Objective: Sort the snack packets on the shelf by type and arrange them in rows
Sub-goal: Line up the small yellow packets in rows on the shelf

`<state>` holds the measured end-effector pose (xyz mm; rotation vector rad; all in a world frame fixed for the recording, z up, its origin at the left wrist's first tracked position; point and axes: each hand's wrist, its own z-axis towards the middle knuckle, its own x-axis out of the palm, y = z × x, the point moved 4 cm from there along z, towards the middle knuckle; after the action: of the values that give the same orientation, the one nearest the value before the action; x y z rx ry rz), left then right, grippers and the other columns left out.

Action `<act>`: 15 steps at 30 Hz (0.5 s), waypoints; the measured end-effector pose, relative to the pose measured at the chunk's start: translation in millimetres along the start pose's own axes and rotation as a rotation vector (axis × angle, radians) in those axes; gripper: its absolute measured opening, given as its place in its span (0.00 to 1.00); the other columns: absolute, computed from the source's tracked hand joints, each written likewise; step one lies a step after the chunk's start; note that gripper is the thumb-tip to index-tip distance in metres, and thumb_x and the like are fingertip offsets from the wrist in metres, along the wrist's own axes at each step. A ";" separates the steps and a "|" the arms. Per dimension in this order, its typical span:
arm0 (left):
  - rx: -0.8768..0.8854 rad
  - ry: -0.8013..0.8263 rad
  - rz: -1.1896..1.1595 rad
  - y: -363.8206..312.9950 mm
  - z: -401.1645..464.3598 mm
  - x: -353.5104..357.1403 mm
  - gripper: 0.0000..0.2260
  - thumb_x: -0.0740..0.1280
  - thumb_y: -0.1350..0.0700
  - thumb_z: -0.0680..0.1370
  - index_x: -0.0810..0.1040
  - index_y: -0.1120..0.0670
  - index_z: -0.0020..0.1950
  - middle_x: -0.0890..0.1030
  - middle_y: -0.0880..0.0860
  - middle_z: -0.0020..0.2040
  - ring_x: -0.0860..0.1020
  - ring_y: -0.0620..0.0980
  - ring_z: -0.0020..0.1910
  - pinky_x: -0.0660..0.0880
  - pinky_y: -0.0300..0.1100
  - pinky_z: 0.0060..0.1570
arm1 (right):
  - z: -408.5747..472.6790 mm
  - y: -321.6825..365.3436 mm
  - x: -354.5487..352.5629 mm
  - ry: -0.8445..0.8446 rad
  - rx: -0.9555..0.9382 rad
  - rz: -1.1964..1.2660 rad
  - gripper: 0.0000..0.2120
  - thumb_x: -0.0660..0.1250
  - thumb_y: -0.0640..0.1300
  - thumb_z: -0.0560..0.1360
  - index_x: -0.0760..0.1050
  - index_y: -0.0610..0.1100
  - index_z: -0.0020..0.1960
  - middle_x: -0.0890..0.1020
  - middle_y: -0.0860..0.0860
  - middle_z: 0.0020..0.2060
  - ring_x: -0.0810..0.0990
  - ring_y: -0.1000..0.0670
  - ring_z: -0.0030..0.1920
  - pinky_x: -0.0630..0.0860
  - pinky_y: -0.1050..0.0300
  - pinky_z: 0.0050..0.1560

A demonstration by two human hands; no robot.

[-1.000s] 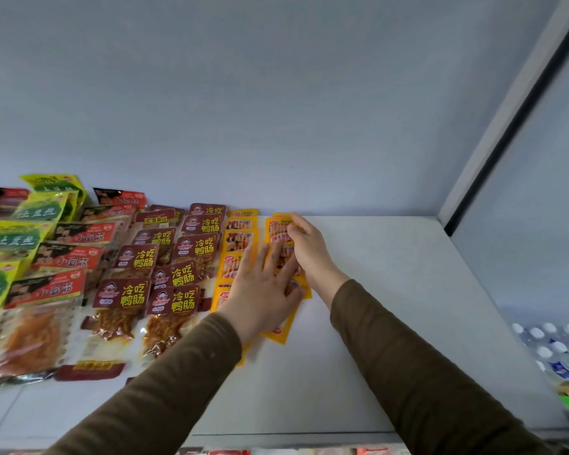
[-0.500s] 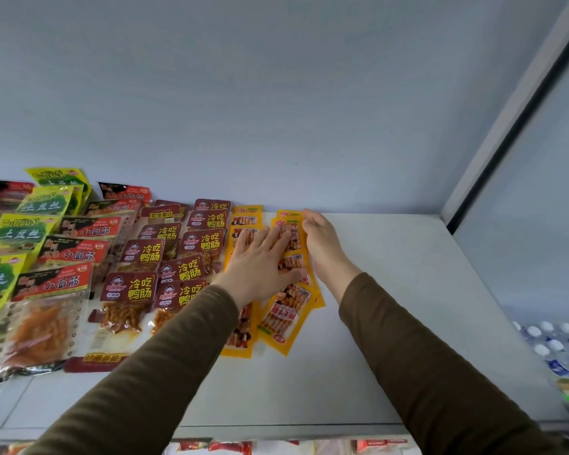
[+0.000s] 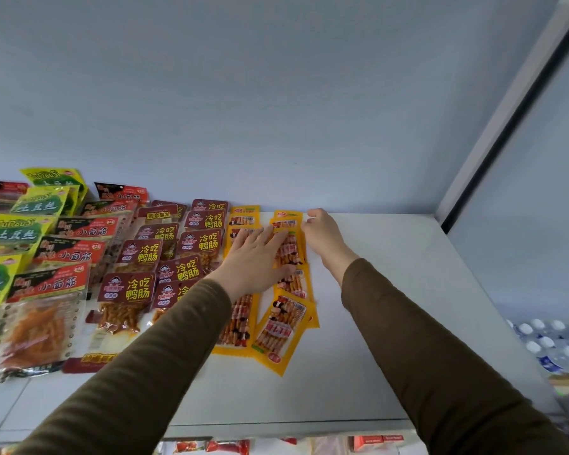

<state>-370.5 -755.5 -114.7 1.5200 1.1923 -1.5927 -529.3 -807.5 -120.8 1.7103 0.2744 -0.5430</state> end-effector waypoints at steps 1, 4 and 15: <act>0.010 0.016 -0.011 0.2 0.7 1.0 0.35 0.57 0.34 0.82 0.49 0.45 0.84 0.51 0.54 0.85 0.49 0.57 0.83 0.41 0.59 0.81 | 2.1 1.8 0.7 0.013 0.011 0.002 0.23 0.57 0.40 0.83 0.65 0.42 0.78 0.72 0.45 0.74 0.73 0.44 0.70 0.73 0.51 0.65; 0.045 0.038 -0.033 2.1 0.1 1.3 0.34 0.62 0.35 0.79 0.54 0.43 0.82 0.56 0.52 0.84 0.55 0.57 0.82 0.41 0.60 0.80 | 7.0 4.3 3.6 0.054 0.045 0.028 0.24 0.55 0.39 0.83 0.63 0.43 0.79 0.69 0.45 0.75 0.70 0.44 0.72 0.70 0.54 0.62; 0.038 0.123 -0.057 -2.2 2.8 4.2 0.45 0.62 0.28 0.76 0.42 0.42 0.84 0.43 0.52 0.85 0.41 0.56 0.83 0.34 0.56 0.78 | 26.4 0.4 5.9 0.065 0.120 0.078 0.25 0.56 0.36 0.81 0.62 0.44 0.78 0.73 0.41 0.70 0.76 0.40 0.67 0.75 0.41 0.67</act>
<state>-374.3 -756.6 -118.7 1.6418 1.2898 -1.5859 -529.4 -833.9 -126.8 1.8496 0.2242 -0.4553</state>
